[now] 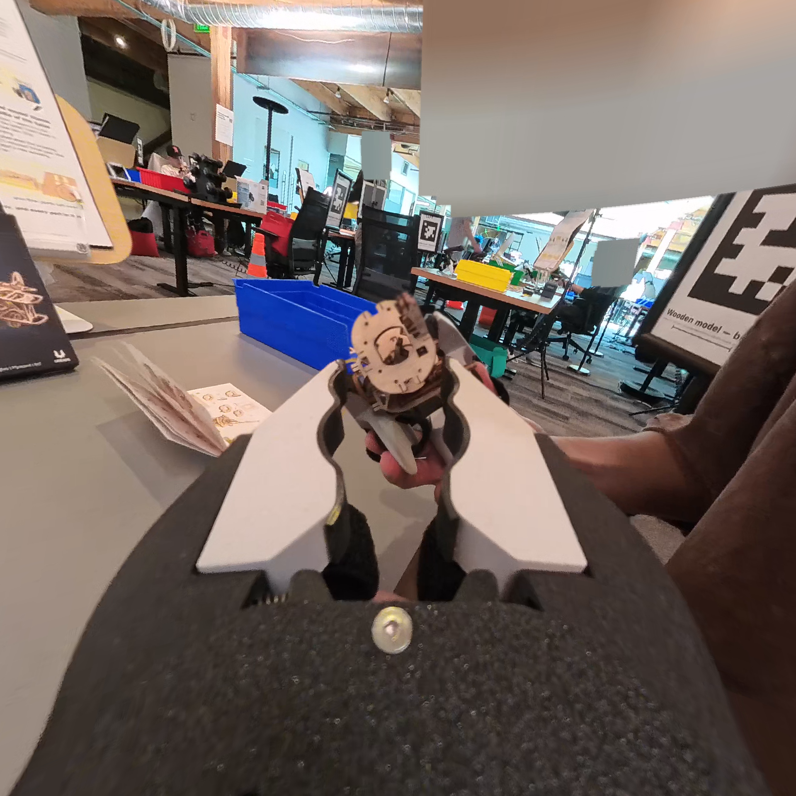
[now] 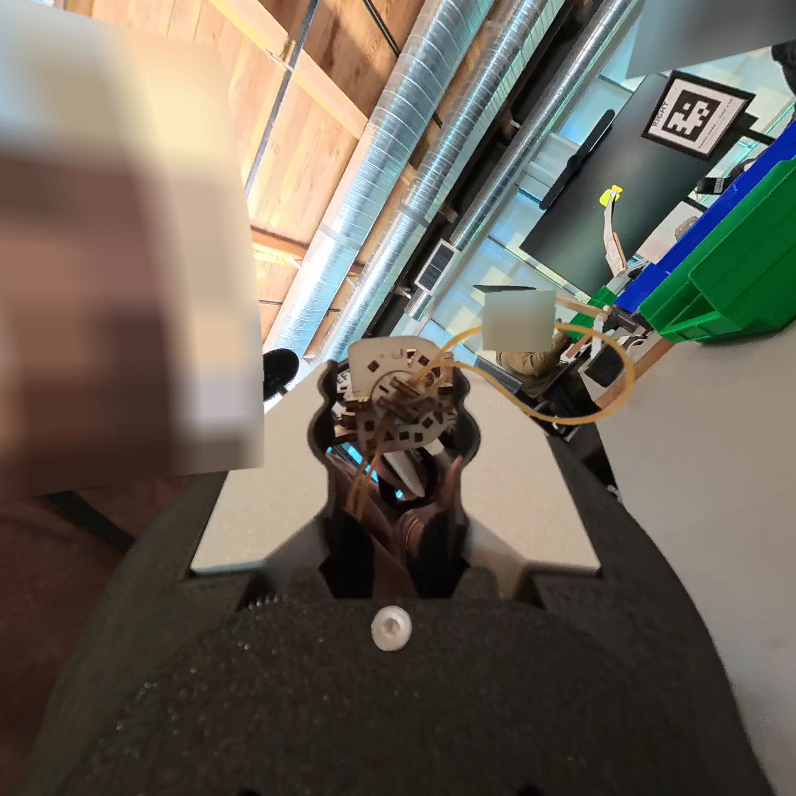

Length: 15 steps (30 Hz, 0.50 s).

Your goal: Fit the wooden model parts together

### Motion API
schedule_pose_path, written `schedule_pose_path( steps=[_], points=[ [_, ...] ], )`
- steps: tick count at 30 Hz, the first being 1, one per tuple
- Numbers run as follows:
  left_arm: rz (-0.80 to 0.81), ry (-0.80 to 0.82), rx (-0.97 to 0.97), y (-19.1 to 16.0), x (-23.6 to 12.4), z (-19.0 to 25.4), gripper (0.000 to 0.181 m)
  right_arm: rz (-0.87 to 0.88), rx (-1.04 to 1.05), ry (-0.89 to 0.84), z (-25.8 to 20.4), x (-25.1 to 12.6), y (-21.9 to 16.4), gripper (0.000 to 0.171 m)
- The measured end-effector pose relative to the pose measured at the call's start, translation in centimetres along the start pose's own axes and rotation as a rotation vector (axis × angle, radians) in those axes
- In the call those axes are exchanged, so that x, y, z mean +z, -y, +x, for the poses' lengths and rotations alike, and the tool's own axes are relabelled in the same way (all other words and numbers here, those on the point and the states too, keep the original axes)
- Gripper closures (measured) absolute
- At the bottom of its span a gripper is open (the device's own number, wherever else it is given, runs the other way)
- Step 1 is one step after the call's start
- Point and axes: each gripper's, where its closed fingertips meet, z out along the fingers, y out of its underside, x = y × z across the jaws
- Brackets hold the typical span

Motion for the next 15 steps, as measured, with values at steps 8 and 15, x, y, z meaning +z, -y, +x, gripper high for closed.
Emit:
schedule_pose_path(
  steps=[8,15],
  points=[
    [0.008,-0.033,-0.091,-0.01,0.19,0.07,0.147,-0.013,-0.113,-0.049,0.12,0.09,-0.08,0.119],
    [-0.003,-0.036,-0.119,-0.27,0.25,-0.06,0.147,-0.011,-0.178,-0.079,0.21,0.11,-0.02,0.119]
  ],
)
